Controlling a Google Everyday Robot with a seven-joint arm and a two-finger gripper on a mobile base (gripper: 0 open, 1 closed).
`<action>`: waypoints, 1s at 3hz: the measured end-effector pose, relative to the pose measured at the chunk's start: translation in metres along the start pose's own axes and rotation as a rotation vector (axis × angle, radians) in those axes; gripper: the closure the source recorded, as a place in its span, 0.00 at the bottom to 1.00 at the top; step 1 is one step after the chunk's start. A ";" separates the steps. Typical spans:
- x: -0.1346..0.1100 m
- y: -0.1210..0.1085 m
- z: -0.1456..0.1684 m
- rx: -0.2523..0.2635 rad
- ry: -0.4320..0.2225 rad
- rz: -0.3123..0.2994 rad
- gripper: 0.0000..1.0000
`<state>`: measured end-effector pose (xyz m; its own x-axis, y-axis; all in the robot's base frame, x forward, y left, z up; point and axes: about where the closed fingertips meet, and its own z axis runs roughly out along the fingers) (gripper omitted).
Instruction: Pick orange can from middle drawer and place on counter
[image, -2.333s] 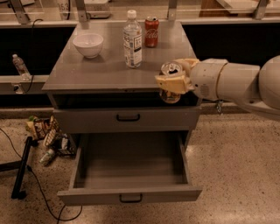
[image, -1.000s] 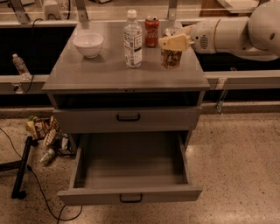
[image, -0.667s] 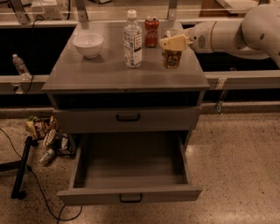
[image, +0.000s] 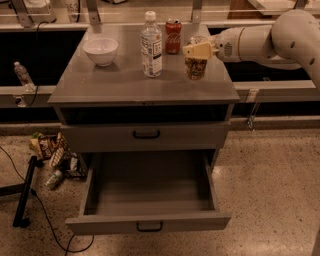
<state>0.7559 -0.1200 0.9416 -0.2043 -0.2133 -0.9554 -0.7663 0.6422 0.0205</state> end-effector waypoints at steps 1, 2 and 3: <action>0.011 -0.002 0.007 0.005 -0.013 -0.003 0.28; 0.018 -0.001 0.011 0.016 -0.021 -0.020 0.07; 0.018 0.002 0.004 0.035 -0.043 -0.036 0.00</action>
Offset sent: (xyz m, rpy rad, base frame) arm 0.0029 -0.0013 -0.0277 -0.0086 -0.0608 -0.0286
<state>0.7531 -0.1190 0.9231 -0.1500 -0.2054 -0.9671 -0.7508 0.6601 -0.0237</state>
